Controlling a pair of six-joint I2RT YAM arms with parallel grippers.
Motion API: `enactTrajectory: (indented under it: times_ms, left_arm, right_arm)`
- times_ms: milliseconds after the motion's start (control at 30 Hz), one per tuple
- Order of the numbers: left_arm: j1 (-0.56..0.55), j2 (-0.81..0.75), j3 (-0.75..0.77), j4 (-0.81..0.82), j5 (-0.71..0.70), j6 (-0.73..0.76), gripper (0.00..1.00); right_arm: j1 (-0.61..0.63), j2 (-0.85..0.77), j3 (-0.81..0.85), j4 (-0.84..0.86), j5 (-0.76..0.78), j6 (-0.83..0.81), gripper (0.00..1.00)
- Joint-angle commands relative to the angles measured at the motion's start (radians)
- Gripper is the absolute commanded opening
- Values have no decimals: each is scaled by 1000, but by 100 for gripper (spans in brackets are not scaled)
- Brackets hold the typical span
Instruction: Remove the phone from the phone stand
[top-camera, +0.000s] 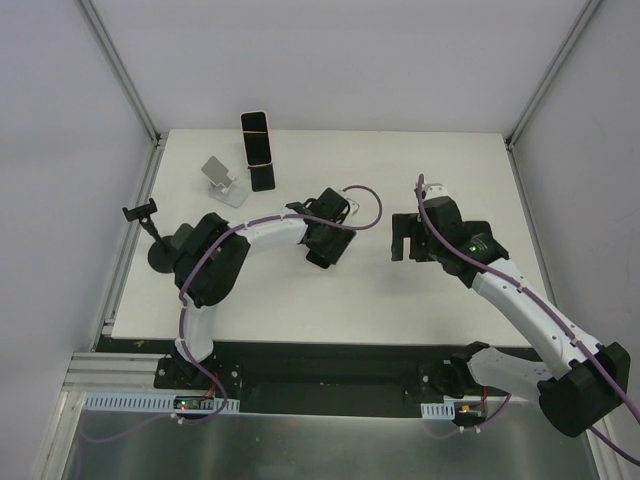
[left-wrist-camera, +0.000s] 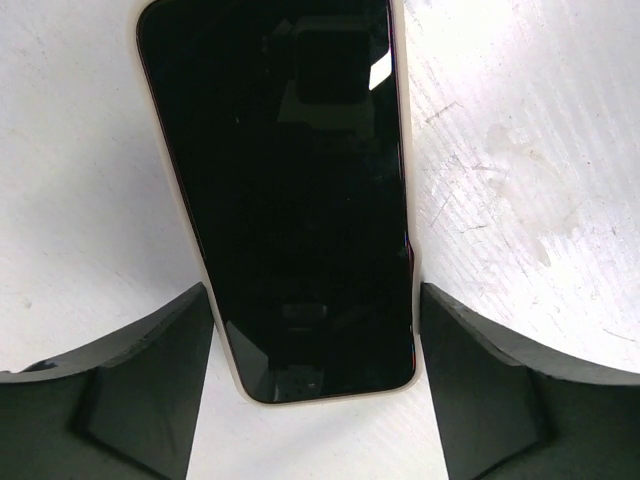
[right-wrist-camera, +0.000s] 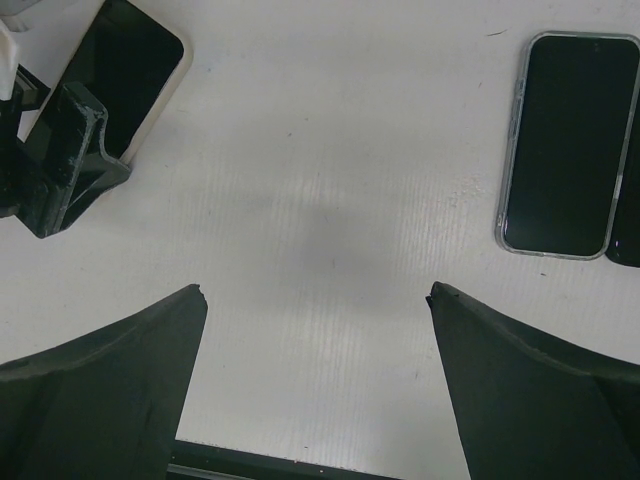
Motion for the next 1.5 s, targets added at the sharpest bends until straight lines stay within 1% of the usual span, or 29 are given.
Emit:
enactTrajectory:
  times_ms: [0, 33, 67, 100, 133, 167, 200, 267, 300, 333, 367, 467, 600, 733, 800, 900, 1100, 1200, 1400, 1467]
  left_arm:
    - [-9, 65, -38, -154, -25, 10, 68]
    - [-9, 61, -39, -159, -29, 13, 64]
    - [-9, 47, -42, -160, -32, 22, 53]
    - [-9, 35, -45, -162, -34, 29, 49]
    - [-10, 22, -57, -162, -29, 35, 40]
    - [-9, -13, -65, -160, -23, 70, 36]
    - [-9, -33, -74, -157, 3, 91, 29]
    - [-9, -97, -102, -147, 33, 163, 26]
    - [-9, -120, -113, -145, 52, 186, 23]
    - [-9, -146, -135, -137, 73, 223, 22]
    - [-7, -198, -148, -121, 81, 237, 21]
    - [-7, -298, -200, -79, 113, 292, 18]
    - [-6, -380, -255, -44, 155, 358, 16]
    - [-6, -438, -323, -25, 205, 434, 15]
    - [-6, -469, -340, -12, 227, 444, 13]
    - [-6, -469, -354, -10, 230, 451, 10]
    - [-6, -436, -369, 1, 244, 446, 10]
    - [-6, -421, -395, 27, 251, 472, 10]
    - [-10, -381, -436, 45, 363, 582, 15]
    - [-32, -369, -436, 41, 360, 604, 15]
  right_arm:
    - [-6, -10, 6, 14, -22, 11, 96]
    - [-8, -10, 6, 17, -22, 14, 96]
    - [-8, -10, 5, 17, -24, 14, 96]
    - [-8, -13, 3, 18, -27, 15, 96]
    - [-8, -15, 0, 24, -33, 12, 96]
    - [-6, -21, -1, 29, -56, -1, 96]
    - [-8, -27, -6, 37, -73, -15, 96]
    - [-8, -39, -17, 67, -146, -78, 96]
    - [-8, -45, -20, 75, -174, -96, 96]
    - [-8, -47, -20, 86, -202, -115, 96]
    - [-8, -49, -18, 87, -261, -133, 96]
    - [-8, -53, -17, 87, -303, -169, 96]
    - [-12, -50, -24, 89, -329, -182, 96]
    - [-22, -26, -34, 92, -397, -207, 96]
    - [-29, -3, -37, 90, -433, -212, 96]
    - [-40, 34, -43, 100, -489, -216, 96]
    - [-38, 76, -75, 170, -552, -215, 96]
    - [-37, 94, -96, 213, -598, -238, 96]
    - [-37, 99, -110, 235, -578, -273, 96]
    - [-38, 90, -113, 236, -564, -276, 96]
